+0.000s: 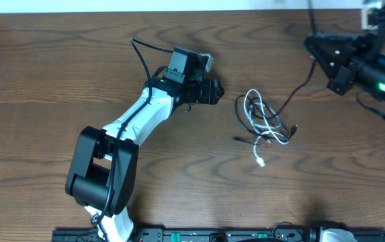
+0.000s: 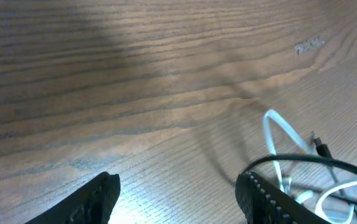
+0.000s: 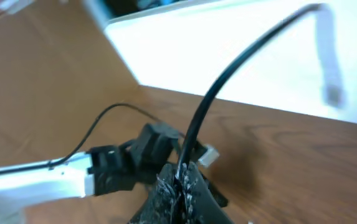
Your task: Untangle cables
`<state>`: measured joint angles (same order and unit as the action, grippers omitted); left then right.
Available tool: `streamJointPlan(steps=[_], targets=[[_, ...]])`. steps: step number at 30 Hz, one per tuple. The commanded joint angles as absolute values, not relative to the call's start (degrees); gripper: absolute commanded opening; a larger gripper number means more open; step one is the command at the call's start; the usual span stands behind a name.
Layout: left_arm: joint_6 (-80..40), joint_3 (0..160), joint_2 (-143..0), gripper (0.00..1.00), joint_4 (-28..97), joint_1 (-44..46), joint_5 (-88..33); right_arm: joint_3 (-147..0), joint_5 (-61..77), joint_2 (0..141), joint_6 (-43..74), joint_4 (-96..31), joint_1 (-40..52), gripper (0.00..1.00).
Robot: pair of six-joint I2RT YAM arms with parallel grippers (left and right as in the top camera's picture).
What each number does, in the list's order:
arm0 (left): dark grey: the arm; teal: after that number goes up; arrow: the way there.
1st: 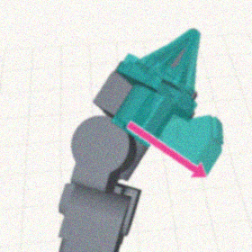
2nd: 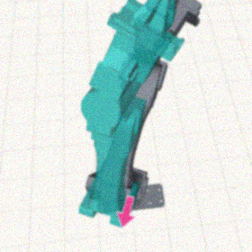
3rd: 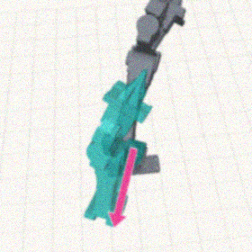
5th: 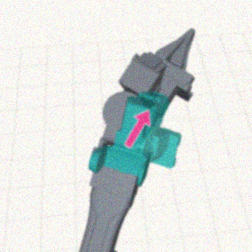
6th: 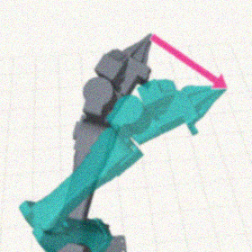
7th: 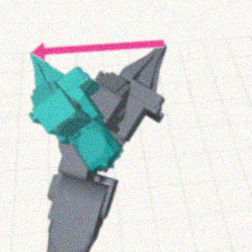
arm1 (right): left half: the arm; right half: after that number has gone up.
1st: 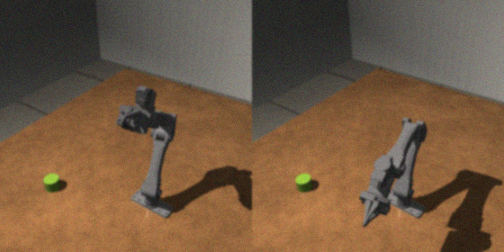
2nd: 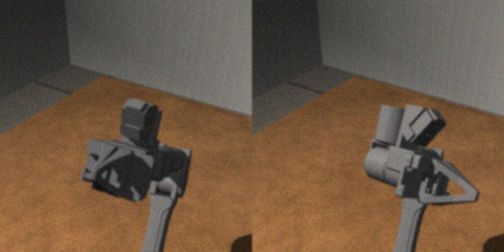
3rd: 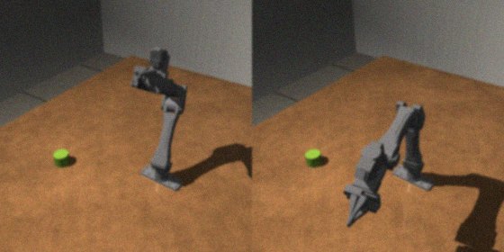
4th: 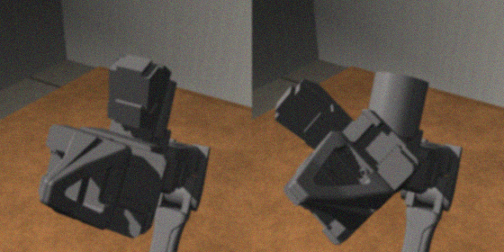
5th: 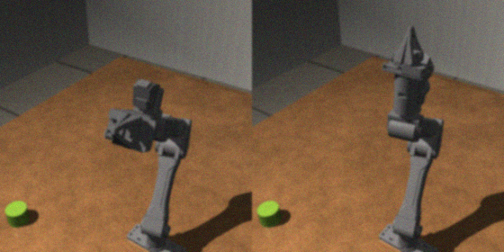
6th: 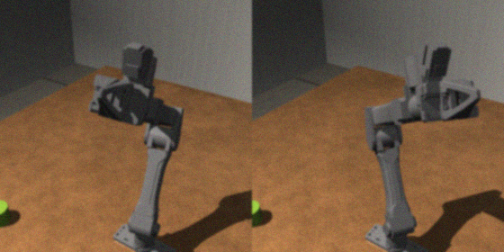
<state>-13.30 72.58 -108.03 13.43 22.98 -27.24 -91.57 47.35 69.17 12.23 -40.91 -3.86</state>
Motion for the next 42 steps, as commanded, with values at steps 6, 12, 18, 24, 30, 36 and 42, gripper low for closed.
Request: streamJointPlan(steps=[6,12,18,24,30,36,42], targets=[[-12.91,73.19,-108.36,0.65,12.45,22.96,-38.79,-91.83,40.66,72.82,14.50,-47.79,-4.03,0.01],[-12.93,73.19,-108.36,0.67,12.29,26.26,-44.60,-91.83,41.10,75.20,14.22,-49.19,-4.03,0.01],[-7.16,73.19,-108.36,0.71,11.51,30.30,-49.84,-91.81,41.04,75.33,12.60,-49.98,-4.03,0.01],[-6.26,73.21,-108.33,0.72,8.62,28.12,-62.89,-91.81,40.80,75.35,12.10,-50.46,-4.03,0.01],[-1.13,73.17,-108.36,0.72,9.21,28.29,-71.68,-91.81,40.75,75.35,11.88,-51.37,-4.03,0.01],[5.45,72.97,-108.36,0.72,16.97,32.38,-57.58,-91.81,40.62,75.37,11.09,-52.34,-4.03,0.01],[8.34,72.97,-108.36,0.54,19.77,35.90,-54.68,-91.81,40.60,75.37,11.00,-52.56,-4.03,0.01]])
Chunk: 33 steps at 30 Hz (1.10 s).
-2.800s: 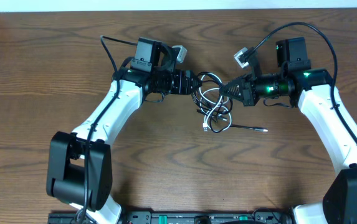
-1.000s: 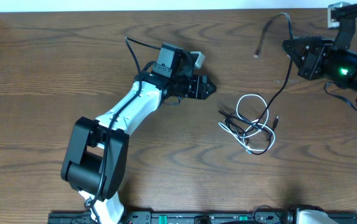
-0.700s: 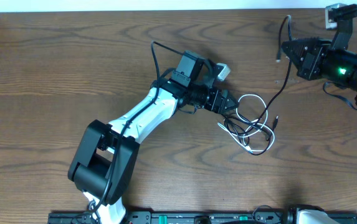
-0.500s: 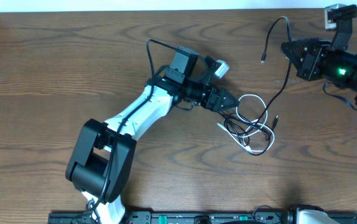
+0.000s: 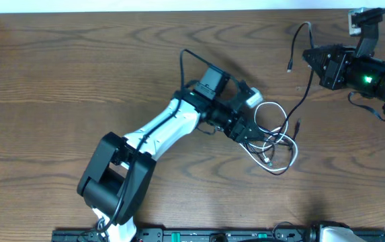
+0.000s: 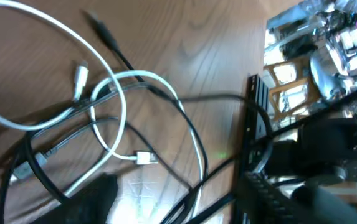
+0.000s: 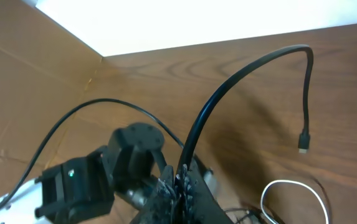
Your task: Untangle cables
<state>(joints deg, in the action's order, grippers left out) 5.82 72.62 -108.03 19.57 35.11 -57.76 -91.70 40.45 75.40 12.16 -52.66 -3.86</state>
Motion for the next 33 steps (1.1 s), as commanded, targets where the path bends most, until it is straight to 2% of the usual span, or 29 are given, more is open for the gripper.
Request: streamJointPlan(steps=[1,3,6,7,8,10,13,21,22,24,27,33], targets=[[8.34,72.97,-108.36,0.45,19.73,35.99,-53.84,-91.81,40.60,75.40,10.63,-52.60,-4.03,0.01],[8.34,72.97,-108.36,0.41,19.73,35.97,-52.86,-91.81,40.40,75.37,10.57,-52.77,-4.03,0.01],[8.34,72.97,-108.36,0.42,19.92,35.92,-52.86,-91.81,40.07,75.40,10.17,-53.12,-4.03,0.01],[8.34,72.97,-108.36,0.44,20.14,35.92,-53.10,-91.81,39.90,75.40,10.17,-53.17,-4.03,0.01],[8.34,72.97,-108.36,0.52,20.29,35.90,-55.35,-91.81,39.51,75.40,10.17,-53.25,-4.03,0.01],[8.38,72.99,-108.36,0.61,19.38,35.77,-60.51,-91.81,39.31,75.40,10.17,-53.23,-4.03,0.01],[8.36,72.99,-108.36,0.64,17.26,35.83,-65.63,-91.81,39.31,75.40,10.20,-53.17,-4.03,0.01],[8.54,72.95,-110.19,0.63,17.93,39.57,-52.21,-91.81,39.31,75.40,10.17,-53.34,-4.03,0.01],[8.54,72.97,-110.50,0.62,17.93,39.86,-51.07,-91.81,39.31,75.40,10.17,-53.39,-4.03,0.01],[8.51,72.95,-111.28,0.48,17.93,40.36,-48.18,-91.81,39.31,75.40,10.17,-53.58,-4.03,0.01],[7.53,72.97,-111.53,0.08,17.91,40.23,-43.22,-91.81,38.83,75.40,10.17,-53.67,-4.03,0.01],[0.08,74.52,-106.26,0.07,19.77,35.42,-30.30,-91.81,20.01,75.90,16.71,-57.78,-4.14,0.01]])
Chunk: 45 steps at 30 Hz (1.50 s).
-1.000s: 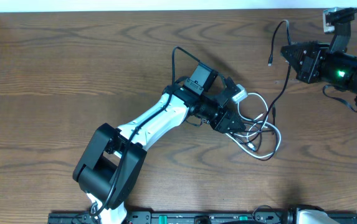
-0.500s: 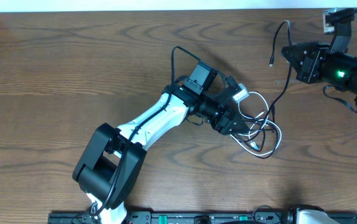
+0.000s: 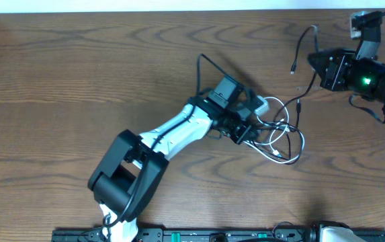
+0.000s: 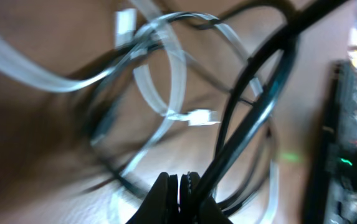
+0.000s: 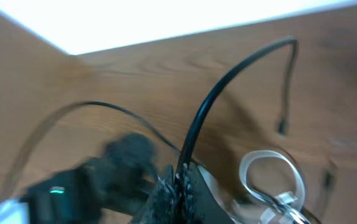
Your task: Untangle cables
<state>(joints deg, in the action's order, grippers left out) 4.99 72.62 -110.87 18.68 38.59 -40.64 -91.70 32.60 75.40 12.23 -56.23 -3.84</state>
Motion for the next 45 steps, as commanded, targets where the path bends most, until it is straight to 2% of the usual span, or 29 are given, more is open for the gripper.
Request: streamJointPlan(steps=[1,8,17,21,22,24,25,27,29,31,38,42,45], targets=[[-0.49,74.56,-104.62,0.07,19.94,34.57,-28.86,-91.79,17.30,76.31,17.41,-58.52,-4.19,0.01],[-4.69,74.56,-88.99,0.07,18.72,27.88,-27.11,-91.77,9.30,82.91,18.31,-61.93,-4.21,0.01],[-8.51,74.56,-76.93,0.07,14.46,20.88,-26.30,-91.77,9.17,94.65,18.20,-62.04,-5.06,0.01],[-8.51,74.56,-74.11,0.07,10.37,20.25,-26.33,-91.77,11.97,98.83,14.59,-61.98,-5.82,0.02],[-8.60,74.56,-73.58,0.07,9.23,20.27,-26.30,-91.77,13.26,99.61,13.32,-61.98,-5.93,0.05],[-10.68,74.56,-72.75,0.07,6.28,20.27,-26.33,-91.77,17.26,100.90,9.82,-62.08,-5.96,0.44],[-12.01,74.56,-72.49,0.08,4.95,20.27,-26.33,-91.77,19.77,101.27,7.84,-62.04,-5.96,0.57],[-14.94,74.56,-72.20,0.07,1.96,20.27,-26.35,-91.79,23.73,101.27,5.08,-61.73,-5.96,0.73],[-17.61,74.56,-72.18,0.07,-1.04,20.27,-26.52,-91.94,27.68,100.95,2.07,-61.34,-5.96,0.80],[-20.97,74.56,-72.23,0.07,-4.19,20.27,-26.50,-92.14,33.69,100.44,-2.11,-60.97,-5.93,0.84],[-27.09,74.56,-72.23,0.07,-18.76,20.27,-26.44,-92.25,53.63,97.91,-14.37,-60.66,-5.89,0.84],[-31.86,74.85,-72.23,0.08,-25.61,20.27,-23.86,-92.25,57.60,97.80,-14.44,-60.42,-5.52,0.80],[-36.27,76.58,-72.23,0.08,-26.28,20.27,-18.37,-92.25,57.56,97.82,-15.18,-59.90,-3.55,0.81]])
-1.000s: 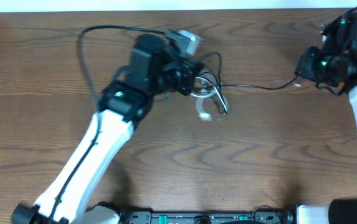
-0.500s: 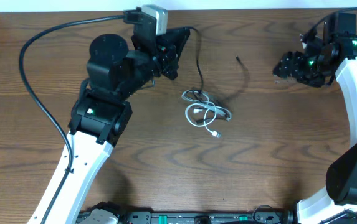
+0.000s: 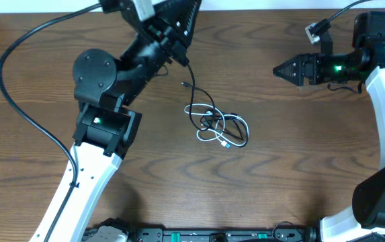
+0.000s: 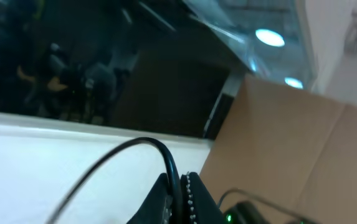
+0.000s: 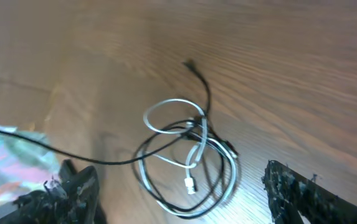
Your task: Untangle cables
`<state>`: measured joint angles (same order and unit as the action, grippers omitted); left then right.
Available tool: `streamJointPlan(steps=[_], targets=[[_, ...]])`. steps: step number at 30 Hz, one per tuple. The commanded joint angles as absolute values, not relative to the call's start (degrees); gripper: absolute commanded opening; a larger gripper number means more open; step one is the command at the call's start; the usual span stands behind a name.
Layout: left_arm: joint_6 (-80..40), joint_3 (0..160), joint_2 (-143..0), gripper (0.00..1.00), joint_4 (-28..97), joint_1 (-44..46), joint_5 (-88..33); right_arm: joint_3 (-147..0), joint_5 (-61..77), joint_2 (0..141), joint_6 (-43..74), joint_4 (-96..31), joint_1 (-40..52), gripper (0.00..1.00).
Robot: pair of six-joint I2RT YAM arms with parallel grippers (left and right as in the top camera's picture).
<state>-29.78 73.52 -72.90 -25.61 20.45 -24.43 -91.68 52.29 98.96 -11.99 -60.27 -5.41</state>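
A tangle of white and black cables [image 3: 220, 128] lies mid-table, also seen in the right wrist view as the tangle [image 5: 187, 155]. One black plug end [image 5: 189, 62] sticks out of it. My left gripper [image 3: 177, 54] is raised high over the back left and is shut on a thin black cable [image 4: 169, 163] that runs down to the tangle. Its wrist camera looks up at wall and ceiling, with the left gripper [image 4: 179, 186] closed round the cable. My right gripper [image 3: 277, 69] hovers at the back right. In its own view the right gripper [image 5: 178, 169] is open and holds nothing.
The left arm's thick black supply cable [image 3: 7, 60] arcs over the table's left side. A white wall [image 3: 259, 4] runs along the back edge. A black rail [image 3: 205, 235] lines the front edge. The right arm's white link stands along the right side.
My left gripper has risen from table level at the tangle to high over the back left, still shut on the black cable. My right gripper has let go and is open. The tangle now lies further left.
First my left gripper was open left of the tangle while the right held a black cable up at the back right. Then the left reached the tangle and shut on a black cable. Now the left is raised with it and the right is open.
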Motion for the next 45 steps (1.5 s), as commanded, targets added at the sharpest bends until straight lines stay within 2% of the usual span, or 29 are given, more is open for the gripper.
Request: streamJointPlan(steps=[1,6,15,20,33,45], targets=[[-37.01,77.34,-72.23,0.08,-26.30,20.27,-17.52,-92.23,57.47,97.82,-15.70,-59.66,-2.83,0.82],[-37.17,82.46,-72.23,0.08,-26.26,20.27,-17.26,-92.09,56.10,98.00,-21.96,-58.37,3.27,0.87],[-37.17,88.33,-72.23,0.08,-26.00,19.42,-17.06,-92.07,56.05,101.43,-25.23,-54.85,14.22,0.87],[-37.17,90.08,-72.23,0.07,-26.02,17.41,-11.73,-92.07,55.94,104.07,-28.60,-55.18,19.99,0.87],[-37.19,93.10,-72.10,0.07,-25.06,9.23,-4.43,-92.07,57.84,108.25,-31.03,-54.65,26.24,0.85],[-37.19,93.10,-71.72,0.08,-20.03,6.04,-4.51,-92.07,67.44,115.59,-28.32,-44.53,34.09,0.78]])
